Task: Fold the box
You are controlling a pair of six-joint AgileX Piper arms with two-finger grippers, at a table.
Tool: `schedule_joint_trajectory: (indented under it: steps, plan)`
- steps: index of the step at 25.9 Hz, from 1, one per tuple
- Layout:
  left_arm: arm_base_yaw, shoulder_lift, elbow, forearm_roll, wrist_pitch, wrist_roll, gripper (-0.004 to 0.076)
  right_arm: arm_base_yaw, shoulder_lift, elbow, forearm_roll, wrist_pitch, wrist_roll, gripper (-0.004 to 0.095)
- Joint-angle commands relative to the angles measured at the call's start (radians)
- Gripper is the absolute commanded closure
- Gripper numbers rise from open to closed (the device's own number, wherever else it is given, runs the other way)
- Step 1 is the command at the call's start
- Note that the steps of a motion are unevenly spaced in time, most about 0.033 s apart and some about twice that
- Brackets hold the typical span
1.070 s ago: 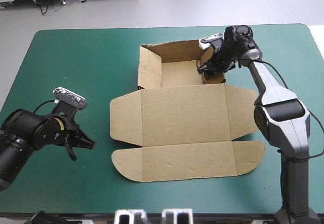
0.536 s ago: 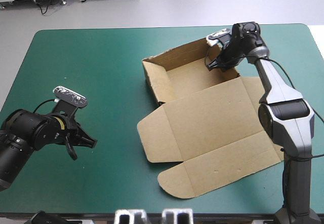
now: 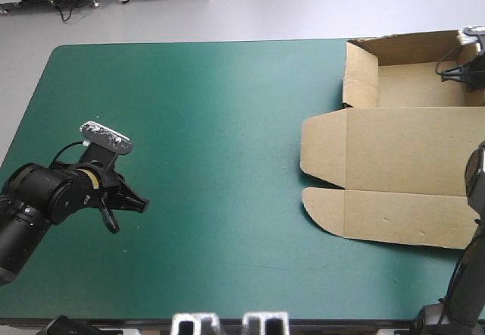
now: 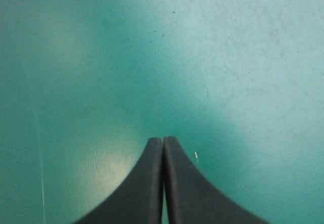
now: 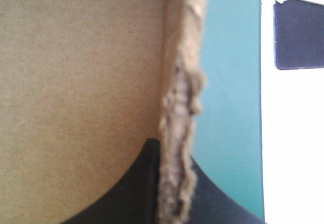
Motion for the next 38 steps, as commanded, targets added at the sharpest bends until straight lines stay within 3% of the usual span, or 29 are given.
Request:
schedule_joint_trajectory:
  steps: [1,6,8,10,11,14,16,20,24,28,33,38]
  plan:
    - [-0.002,-0.014,-0.026,0.014,-0.082,-0.010,0.0734,-0.066,-0.065,-0.034,0.040,0.003,-0.008,0.0932]
    - [-0.002,-0.014,-0.026,0.011,-0.064,-0.010,0.0734,-0.091,-0.063,-0.024,0.038,0.010,-0.030,0.0919]
    - [-0.002,-0.014,-0.026,0.011,-0.056,-0.010,0.0734,-0.091,-0.063,-0.024,0.041,0.000,-0.073,0.0816]
    - [-0.002,-0.014,-0.026,0.011,-0.051,-0.016,0.0734,-0.091,-0.067,-0.024,0.036,0.009,-0.070,0.0495]
    - [-0.002,-0.014,-0.026,0.011,-0.051,-0.016,0.0734,-0.091,-0.067,-0.024,0.033,0.009,-0.065,0.0386]
    - [-0.002,-0.014,-0.026,0.011,-0.051,-0.034,0.0734,-0.091,-0.078,-0.030,0.015,0.009,-0.052,0.0157]
    - [-0.002,-0.014,-0.026,0.011,-0.055,-0.036,0.0734,-0.091,-0.103,-0.032,0.001,0.003,-0.050,0.0120]
    - [-0.002,-0.014,-0.026,0.009,-0.052,-0.036,0.0734,-0.091,-0.197,-0.073,0.029,0.010,-0.040,0.0179]
    - [-0.002,-0.014,-0.026,0.009,-0.054,-0.036,0.0734,-0.091,-0.310,-0.085,0.312,0.010,-0.049,0.0321]
    - [-0.002,-0.014,-0.026,0.009,-0.054,-0.036,0.0734,-0.066,-0.397,-0.085,0.545,0.010,-0.126,0.0556]
    - [-0.002,-0.014,-0.026,0.006,-0.054,-0.036,0.0734,0.048,-0.516,-0.018,0.515,0.011,-0.201,0.0903]
    - [-0.002,-0.014,-0.026,-0.008,-0.052,-0.036,0.0734,0.179,-0.690,0.257,0.433,0.011,-0.260,0.0932]
